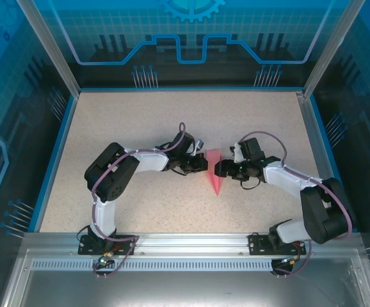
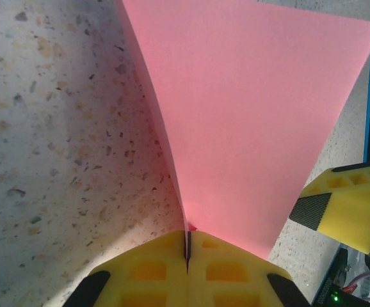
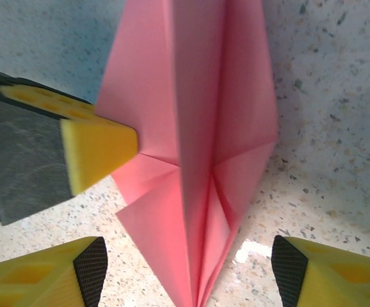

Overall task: Fold a paper plane with a square sheet of paper (pick it up from the middle)
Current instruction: Move the paper plane to the center of the table.

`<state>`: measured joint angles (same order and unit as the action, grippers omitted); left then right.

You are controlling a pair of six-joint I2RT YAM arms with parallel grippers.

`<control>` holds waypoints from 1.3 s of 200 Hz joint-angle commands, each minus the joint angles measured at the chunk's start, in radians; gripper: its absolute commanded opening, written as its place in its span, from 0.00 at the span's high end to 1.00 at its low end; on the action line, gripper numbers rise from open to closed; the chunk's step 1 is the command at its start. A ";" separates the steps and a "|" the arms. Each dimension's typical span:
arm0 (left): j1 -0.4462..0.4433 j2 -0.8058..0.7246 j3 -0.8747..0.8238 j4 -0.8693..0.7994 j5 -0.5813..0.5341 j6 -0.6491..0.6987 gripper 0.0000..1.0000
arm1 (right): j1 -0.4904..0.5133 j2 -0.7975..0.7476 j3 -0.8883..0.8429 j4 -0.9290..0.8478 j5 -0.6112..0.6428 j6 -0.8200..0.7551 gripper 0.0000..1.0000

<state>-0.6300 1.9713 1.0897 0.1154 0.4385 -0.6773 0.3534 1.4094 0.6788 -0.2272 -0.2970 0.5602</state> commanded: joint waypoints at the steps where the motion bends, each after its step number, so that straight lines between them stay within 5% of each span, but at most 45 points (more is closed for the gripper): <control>1: 0.010 -0.008 -0.005 -0.024 -0.025 0.026 1.00 | 0.020 0.026 0.045 -0.020 -0.027 -0.033 0.30; 51: 0.011 -0.008 -0.007 -0.030 -0.030 0.025 1.00 | 0.059 0.058 0.077 -0.025 -0.011 -0.040 0.41; 149: 0.011 -0.008 -0.003 -0.035 -0.030 0.020 1.00 | 0.109 0.115 0.109 -0.050 -0.010 -0.051 0.46; 215: 0.010 -0.010 -0.002 -0.042 -0.031 0.021 1.00 | 0.171 0.167 0.152 -0.102 0.120 -0.050 0.48; 260: 0.010 -0.017 -0.002 -0.049 -0.032 0.021 1.00 | 0.179 0.190 0.172 -0.112 0.164 -0.039 0.60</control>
<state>-0.6281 1.9713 1.0897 0.0914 0.4156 -0.6773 0.5186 1.5791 0.8143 -0.3008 -0.1787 0.5205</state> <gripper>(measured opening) 0.050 0.431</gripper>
